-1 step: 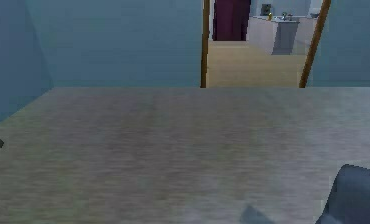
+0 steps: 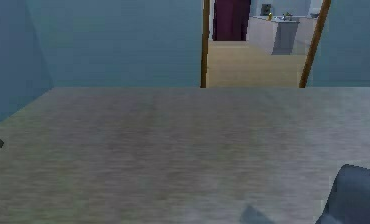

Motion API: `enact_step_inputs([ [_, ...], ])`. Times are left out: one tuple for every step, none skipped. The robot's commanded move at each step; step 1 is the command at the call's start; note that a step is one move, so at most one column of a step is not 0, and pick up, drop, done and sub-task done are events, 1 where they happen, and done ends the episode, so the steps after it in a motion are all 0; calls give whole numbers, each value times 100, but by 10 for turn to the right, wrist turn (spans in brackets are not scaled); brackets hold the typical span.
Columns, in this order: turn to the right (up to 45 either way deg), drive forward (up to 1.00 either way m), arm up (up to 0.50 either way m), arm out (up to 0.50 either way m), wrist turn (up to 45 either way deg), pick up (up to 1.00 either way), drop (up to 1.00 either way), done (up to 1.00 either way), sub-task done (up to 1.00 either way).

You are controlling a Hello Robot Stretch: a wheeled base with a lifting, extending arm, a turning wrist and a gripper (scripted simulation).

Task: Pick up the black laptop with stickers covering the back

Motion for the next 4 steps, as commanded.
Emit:
enact_step_inputs([
  [0,0,4,0,0,0,0,0,0],
  [0,0,0,14,0,0,0,0,0],
  [0,0,0,0,450,0,0,0,0],
  [0,0,0,0,450,0,0,0,0],
])
